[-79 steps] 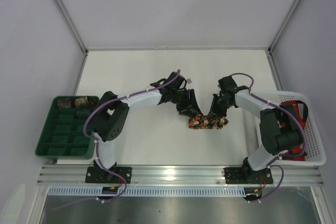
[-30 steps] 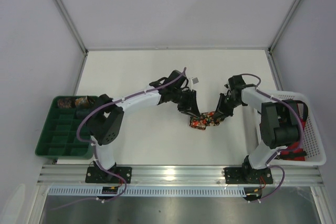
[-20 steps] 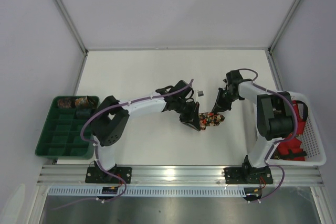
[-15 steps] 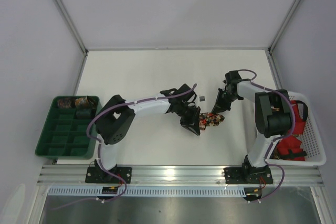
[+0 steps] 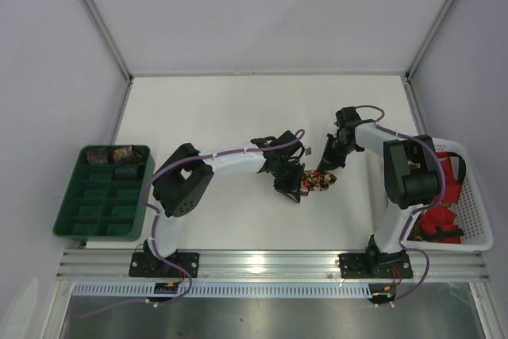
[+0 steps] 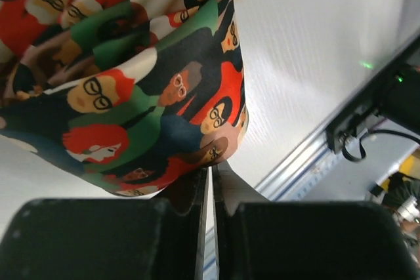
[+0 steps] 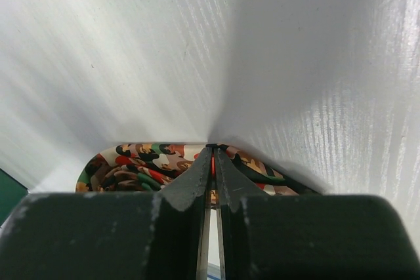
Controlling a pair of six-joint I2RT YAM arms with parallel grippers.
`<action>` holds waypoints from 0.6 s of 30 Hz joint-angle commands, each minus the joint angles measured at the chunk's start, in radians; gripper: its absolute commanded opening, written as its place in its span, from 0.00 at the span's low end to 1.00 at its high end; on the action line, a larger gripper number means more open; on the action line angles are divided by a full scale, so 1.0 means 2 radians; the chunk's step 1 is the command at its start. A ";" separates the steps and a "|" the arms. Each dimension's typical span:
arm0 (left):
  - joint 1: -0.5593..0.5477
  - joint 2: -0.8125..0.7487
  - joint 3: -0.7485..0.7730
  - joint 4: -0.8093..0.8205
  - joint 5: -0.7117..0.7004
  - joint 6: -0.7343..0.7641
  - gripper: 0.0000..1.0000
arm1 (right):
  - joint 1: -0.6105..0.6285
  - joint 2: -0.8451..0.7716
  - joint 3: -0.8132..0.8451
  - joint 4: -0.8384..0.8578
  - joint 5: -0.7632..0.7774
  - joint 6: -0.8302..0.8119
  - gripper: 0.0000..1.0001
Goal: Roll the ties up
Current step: Roll the tie
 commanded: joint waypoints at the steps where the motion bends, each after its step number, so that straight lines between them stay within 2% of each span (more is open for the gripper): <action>1: -0.004 0.003 0.019 0.023 -0.053 0.007 0.09 | 0.011 -0.010 -0.005 0.007 0.014 0.018 0.10; 10: -0.003 0.017 0.031 0.026 -0.053 0.007 0.07 | 0.023 -0.013 -0.005 0.014 0.006 0.024 0.10; 13: -0.003 -0.015 0.002 0.038 -0.026 0.016 0.08 | 0.023 -0.017 0.004 0.008 0.013 0.018 0.10; 18: 0.003 -0.076 -0.009 0.008 0.047 0.066 0.18 | 0.023 -0.038 0.017 -0.017 0.032 0.016 0.12</action>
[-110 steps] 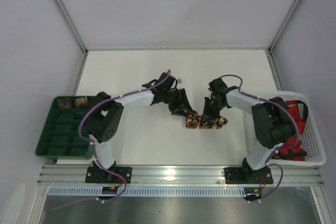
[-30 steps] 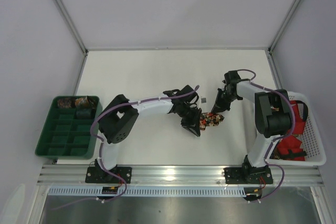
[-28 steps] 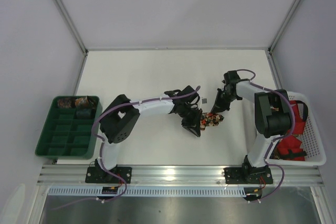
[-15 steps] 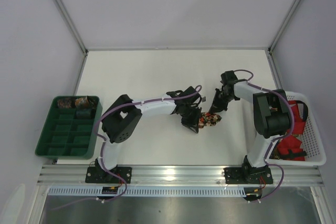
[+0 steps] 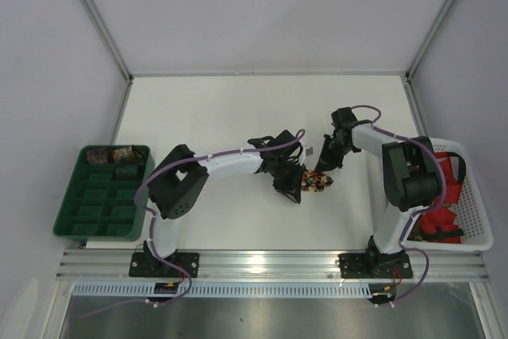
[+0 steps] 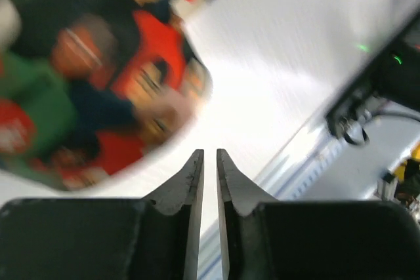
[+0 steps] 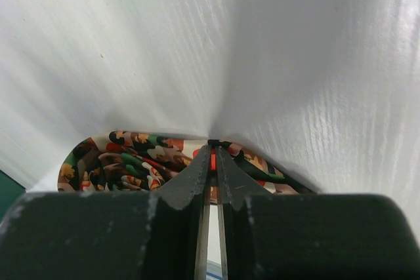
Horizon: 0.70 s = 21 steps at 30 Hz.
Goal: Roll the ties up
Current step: Roll the tie
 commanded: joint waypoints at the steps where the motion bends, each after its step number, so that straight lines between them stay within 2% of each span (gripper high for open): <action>1: 0.011 -0.091 0.000 -0.008 0.057 0.043 0.19 | 0.003 -0.046 0.020 -0.026 0.032 -0.003 0.13; 4: 0.034 -0.126 0.017 -0.013 0.054 0.046 0.23 | 0.003 -0.069 0.016 -0.045 0.049 0.007 0.13; 7: 0.066 -0.119 0.058 -0.024 0.030 0.040 0.22 | 0.009 -0.105 -0.002 -0.062 0.072 0.034 0.13; 11: 0.100 -0.039 0.131 -0.031 -0.002 0.034 0.18 | 0.032 -0.159 -0.050 -0.065 0.099 0.103 0.11; 12: 0.104 -0.022 0.150 -0.035 -0.009 0.035 0.18 | 0.039 -0.180 -0.062 -0.057 0.101 0.146 0.11; 14: 0.107 0.014 0.219 -0.058 -0.042 0.050 0.18 | 0.066 -0.207 -0.101 -0.043 0.118 0.189 0.10; 16: 0.107 0.051 0.247 -0.049 -0.055 0.056 0.18 | 0.081 -0.239 -0.130 -0.020 0.133 0.251 0.08; 21: 0.111 0.090 0.281 -0.074 -0.085 0.041 0.17 | 0.118 -0.252 -0.186 -0.010 0.156 0.305 0.06</action>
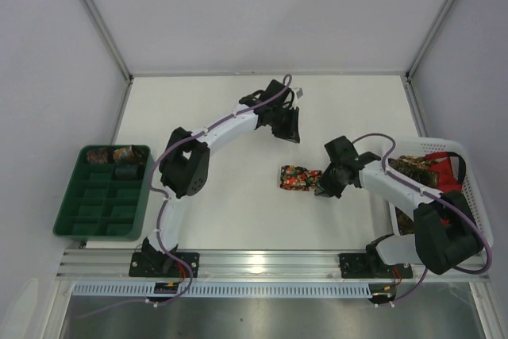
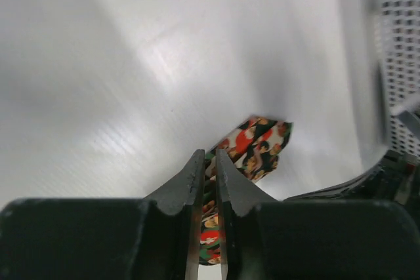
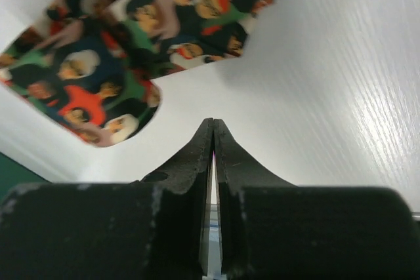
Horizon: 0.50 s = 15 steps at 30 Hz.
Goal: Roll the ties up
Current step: Roll the tie
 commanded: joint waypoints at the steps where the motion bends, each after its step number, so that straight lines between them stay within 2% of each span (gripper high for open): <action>1: 0.003 -0.007 0.010 -0.029 -0.037 -0.012 0.16 | 0.014 -0.007 -0.029 0.024 0.033 0.074 0.06; 8: 0.020 -0.099 -0.103 -0.009 -0.051 -0.036 0.17 | 0.024 0.017 -0.082 0.095 0.055 0.118 0.03; 15: 0.043 -0.149 -0.152 -0.018 -0.040 -0.032 0.18 | 0.003 0.124 0.002 0.119 0.085 0.032 0.04</action>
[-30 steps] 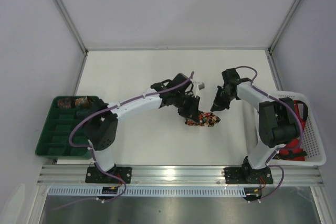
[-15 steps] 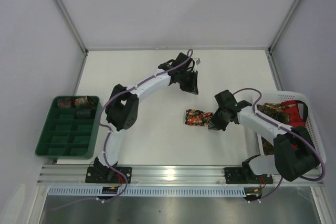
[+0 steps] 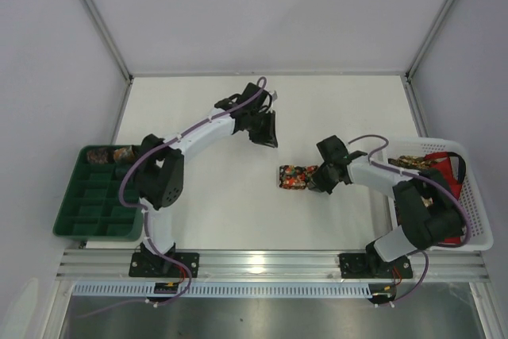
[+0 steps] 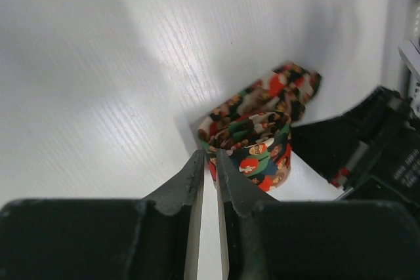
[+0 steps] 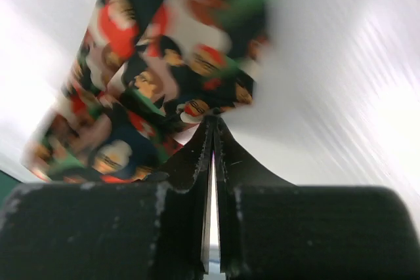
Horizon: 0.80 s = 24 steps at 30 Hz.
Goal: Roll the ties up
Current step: Roll the tie
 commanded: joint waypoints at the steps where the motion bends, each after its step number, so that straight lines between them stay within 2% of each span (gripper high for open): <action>1: 0.014 -0.044 -0.013 0.004 0.005 -0.005 0.18 | -0.017 0.064 0.053 0.024 0.053 -0.054 0.04; 5: 0.027 -0.043 -0.013 0.011 0.022 -0.002 0.19 | -0.023 0.095 0.093 0.007 0.045 -0.071 0.04; 13: 0.034 0.067 0.098 -0.037 0.085 -0.008 0.20 | -0.016 0.076 0.089 -0.029 0.022 -0.101 0.05; 19: 0.032 0.103 0.093 -0.042 0.086 -0.020 0.17 | 0.014 0.036 0.036 -0.012 0.013 -0.038 0.06; 24: 0.019 0.128 0.090 -0.049 0.086 -0.003 0.18 | 0.054 0.022 0.028 -0.004 0.052 0.022 0.06</action>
